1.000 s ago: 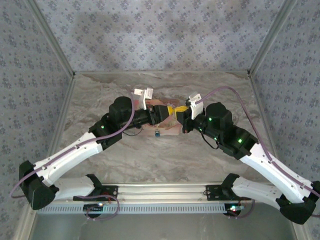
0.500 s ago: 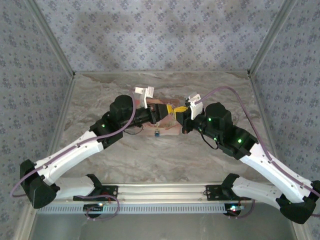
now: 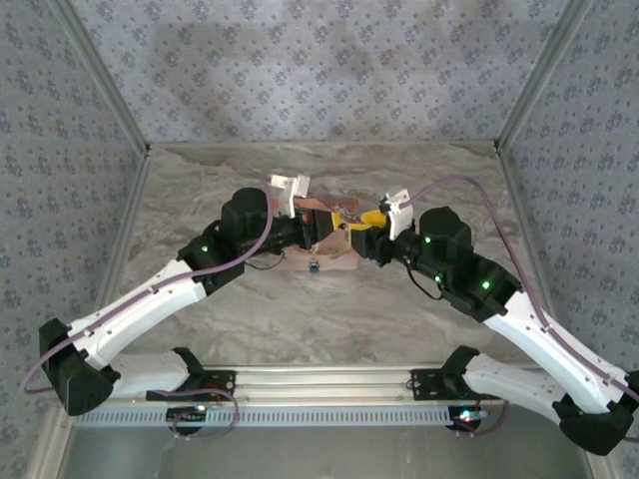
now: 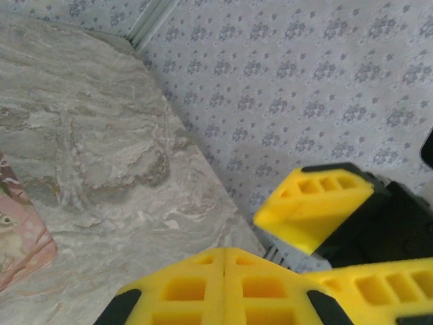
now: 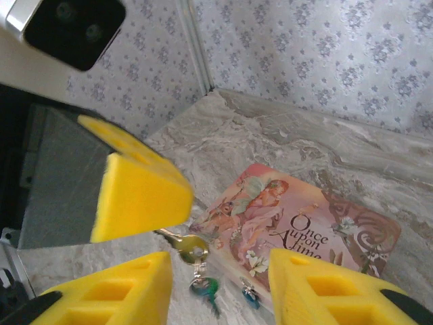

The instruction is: Unlock the padlock with the key

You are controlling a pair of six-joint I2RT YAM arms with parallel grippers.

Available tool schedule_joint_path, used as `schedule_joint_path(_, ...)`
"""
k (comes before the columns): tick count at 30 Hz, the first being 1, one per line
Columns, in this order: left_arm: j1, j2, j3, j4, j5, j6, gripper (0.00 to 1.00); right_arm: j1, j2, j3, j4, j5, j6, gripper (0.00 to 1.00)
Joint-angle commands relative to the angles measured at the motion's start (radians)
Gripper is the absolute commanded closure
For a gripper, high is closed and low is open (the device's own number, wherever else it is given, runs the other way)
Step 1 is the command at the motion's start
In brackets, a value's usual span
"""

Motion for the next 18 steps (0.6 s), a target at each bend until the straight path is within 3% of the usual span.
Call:
schedule_joint_path(1,0.007,-0.011,0.049,-0.060,-0.007,0.040,1.00,-0.054,-0.031,-0.025,0.005,-0.106,0.056,0.53)
schedule_joint_path(5,0.033,-0.004,0.058,-0.073,0.047,0.043,1.00,-0.171,-0.037,-0.058,0.040,-0.324,0.140,0.53)
schedule_joint_path(11,0.060,0.004,0.076,-0.083,0.132,0.046,1.00,-0.353,-0.010,-0.140,0.257,-0.690,0.347,0.52)
schedule_joint_path(14,0.062,0.009,0.079,-0.063,0.182,0.032,1.00,-0.381,0.005,-0.182,0.393,-0.787,0.457,0.51)
schedule_joint_path(18,0.061,0.013,0.077,-0.033,0.231,0.008,1.00,-0.384,0.022,-0.215,0.530,-0.849,0.550,0.41)
